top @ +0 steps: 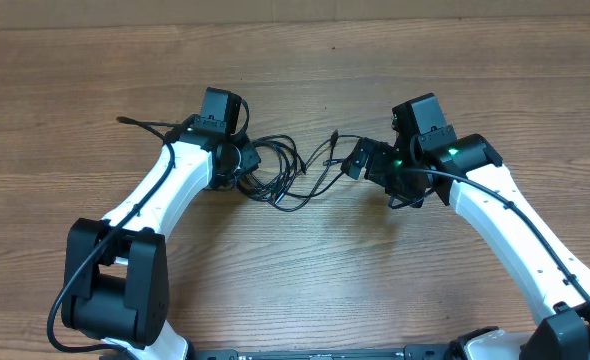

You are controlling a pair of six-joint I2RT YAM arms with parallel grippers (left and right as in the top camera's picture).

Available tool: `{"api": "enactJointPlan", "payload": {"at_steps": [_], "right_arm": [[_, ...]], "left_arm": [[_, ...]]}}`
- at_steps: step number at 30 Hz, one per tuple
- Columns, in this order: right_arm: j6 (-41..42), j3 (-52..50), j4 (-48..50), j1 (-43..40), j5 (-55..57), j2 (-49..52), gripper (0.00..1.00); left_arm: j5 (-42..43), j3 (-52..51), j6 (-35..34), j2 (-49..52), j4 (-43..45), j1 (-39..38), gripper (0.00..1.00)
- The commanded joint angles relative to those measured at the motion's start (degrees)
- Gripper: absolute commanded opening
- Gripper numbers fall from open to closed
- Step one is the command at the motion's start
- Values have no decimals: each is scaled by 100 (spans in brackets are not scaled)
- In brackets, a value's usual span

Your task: Untangle cables

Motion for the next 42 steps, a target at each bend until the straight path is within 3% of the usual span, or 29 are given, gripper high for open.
{"api": "enactJointPlan", "payload": {"at_steps": [1,6,22,30,42], "right_arm": [[-68,-9,20,28,61,9,100],[-68,-9,15,28,59,9,100],[-68,-9,17,28,61,9,100],[-68,-9,39,28,63,9,100],[-68,-11,28,28,61,9,100]], "left_arm": [[-22,-48,332,0,66,-42,31],[-15,-48,343,308,98,-42,25],[-15,-48,341,680,415,-37,26],[-15,-48,343,680,372,-37,15],[-24,-50,343,697,203,-37,11]]}}
